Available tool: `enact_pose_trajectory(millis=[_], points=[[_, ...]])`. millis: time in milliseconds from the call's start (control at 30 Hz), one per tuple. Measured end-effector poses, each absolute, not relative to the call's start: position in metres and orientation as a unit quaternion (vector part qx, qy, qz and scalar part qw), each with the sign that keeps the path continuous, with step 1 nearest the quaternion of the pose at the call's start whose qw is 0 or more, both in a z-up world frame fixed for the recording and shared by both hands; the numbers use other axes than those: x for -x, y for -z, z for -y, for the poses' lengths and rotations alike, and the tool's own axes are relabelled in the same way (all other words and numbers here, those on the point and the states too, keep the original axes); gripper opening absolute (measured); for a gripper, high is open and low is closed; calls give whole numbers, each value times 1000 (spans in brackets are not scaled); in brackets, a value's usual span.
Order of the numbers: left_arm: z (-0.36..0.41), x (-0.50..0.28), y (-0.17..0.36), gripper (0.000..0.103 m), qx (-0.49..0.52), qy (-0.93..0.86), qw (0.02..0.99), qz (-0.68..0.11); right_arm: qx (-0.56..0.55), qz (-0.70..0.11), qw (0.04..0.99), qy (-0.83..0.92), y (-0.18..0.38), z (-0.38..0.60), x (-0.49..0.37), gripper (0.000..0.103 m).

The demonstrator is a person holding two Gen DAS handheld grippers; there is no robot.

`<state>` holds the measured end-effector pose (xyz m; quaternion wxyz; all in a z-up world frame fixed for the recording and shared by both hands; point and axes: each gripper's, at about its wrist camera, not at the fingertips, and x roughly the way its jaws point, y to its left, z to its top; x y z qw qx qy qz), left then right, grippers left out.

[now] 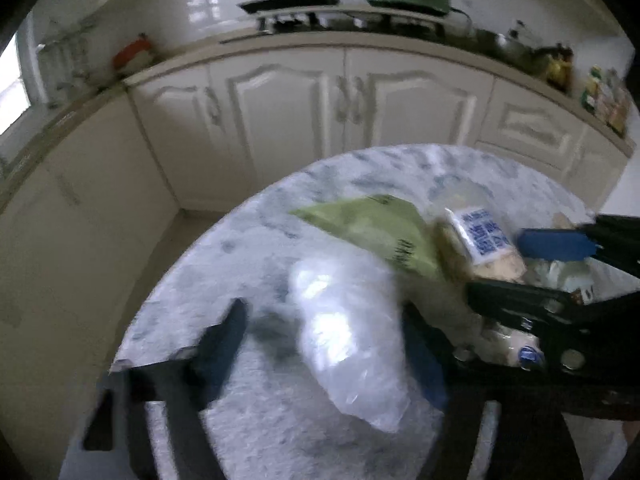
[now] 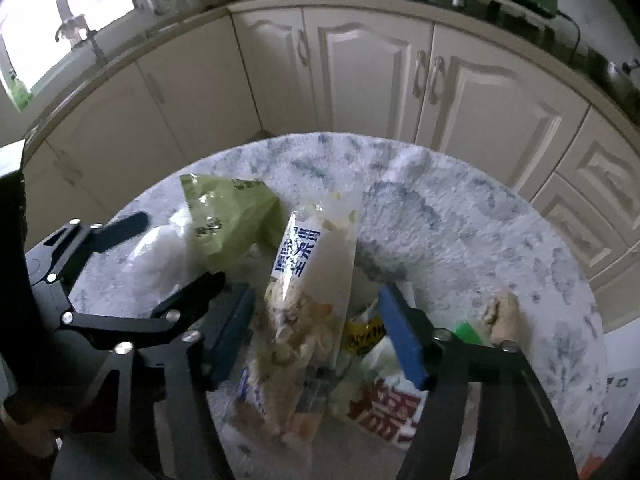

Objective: Collect trash
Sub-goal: 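Grasp a white tissue bag with the left tool while the right tool grasps a snack bag, then carry both items to the blue bin and open both tools over it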

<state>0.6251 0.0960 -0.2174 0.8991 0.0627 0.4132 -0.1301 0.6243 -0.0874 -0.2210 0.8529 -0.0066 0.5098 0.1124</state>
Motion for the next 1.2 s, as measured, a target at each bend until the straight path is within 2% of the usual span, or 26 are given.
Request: enact_pose_trajectory(millis=[33, 67, 100, 200, 467, 733, 833, 933, 1000, 1200], points=[[-96, -628, 218, 53, -62, 137, 898, -413, 3, -512, 851, -114, 223, 88, -627, 56], [-97, -629, 219, 41, -55, 146, 897, -413, 2, -514, 849, -121, 224, 87, -630, 48], [-101, -630, 219, 40, -46, 140, 898, -415, 4, -513, 850, -123, 224, 86, -631, 41], [-115, -629, 222, 38, -16, 137, 898, -417, -8, -509, 850, -137, 221, 88, -624, 34], [-145, -597, 226, 38, 29, 110, 901, -418, -54, -487, 856, -163, 204, 111, -570, 32], [-138, -551, 223, 38, 33, 98, 904, -415, -14, -505, 845, -172, 210, 106, -496, 32], [-132, -539, 225, 38, 37, 96, 901, -421, -2, -511, 844, -163, 222, 104, -480, 36], [-117, -521, 224, 38, 30, 94, 899, -428, 23, -491, 856, -162, 224, 101, -468, 36], [-114, -509, 223, 38, 35, 92, 898, -429, 3, -490, 855, -168, 222, 108, -466, 33], [-105, -468, 199, 38, 41, 91, 910, -401, -80, -464, 865, -174, 204, 151, -450, 31]])
